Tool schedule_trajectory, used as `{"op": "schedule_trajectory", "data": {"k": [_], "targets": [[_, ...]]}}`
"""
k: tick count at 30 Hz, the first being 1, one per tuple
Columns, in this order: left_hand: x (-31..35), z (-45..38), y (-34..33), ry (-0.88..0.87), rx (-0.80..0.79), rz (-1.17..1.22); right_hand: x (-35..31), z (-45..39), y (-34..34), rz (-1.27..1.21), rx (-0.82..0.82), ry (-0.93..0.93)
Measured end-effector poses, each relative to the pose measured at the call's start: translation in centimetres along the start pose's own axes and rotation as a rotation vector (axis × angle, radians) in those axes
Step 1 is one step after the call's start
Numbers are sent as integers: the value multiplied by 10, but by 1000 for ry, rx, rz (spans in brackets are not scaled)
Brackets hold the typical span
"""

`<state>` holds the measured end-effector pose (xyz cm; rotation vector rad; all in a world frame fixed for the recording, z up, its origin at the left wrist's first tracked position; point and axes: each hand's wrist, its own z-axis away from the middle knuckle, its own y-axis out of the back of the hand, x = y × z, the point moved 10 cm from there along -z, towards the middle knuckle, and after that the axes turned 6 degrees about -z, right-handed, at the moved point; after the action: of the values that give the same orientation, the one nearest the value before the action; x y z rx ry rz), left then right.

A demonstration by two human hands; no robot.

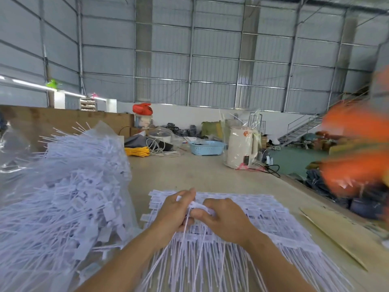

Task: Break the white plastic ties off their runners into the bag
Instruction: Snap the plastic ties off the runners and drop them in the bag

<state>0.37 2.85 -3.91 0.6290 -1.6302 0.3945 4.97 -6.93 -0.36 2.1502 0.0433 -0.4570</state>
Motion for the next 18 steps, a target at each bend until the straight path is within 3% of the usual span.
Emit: {"op": "schedule_trajectory", "data": {"k": [11, 13, 15, 18], "targets": [[9, 6, -4, 119, -54, -143, -2, -1, 22, 75, 118, 77], [16, 9, 12, 205, -87, -36, 9, 5, 39, 141, 163, 49], [32, 8, 34, 216, -97, 230, 42, 16, 69, 97, 275, -111], [76, 15, 52, -7, -65, 435, 70, 24, 92, -24, 439, -239]]}}
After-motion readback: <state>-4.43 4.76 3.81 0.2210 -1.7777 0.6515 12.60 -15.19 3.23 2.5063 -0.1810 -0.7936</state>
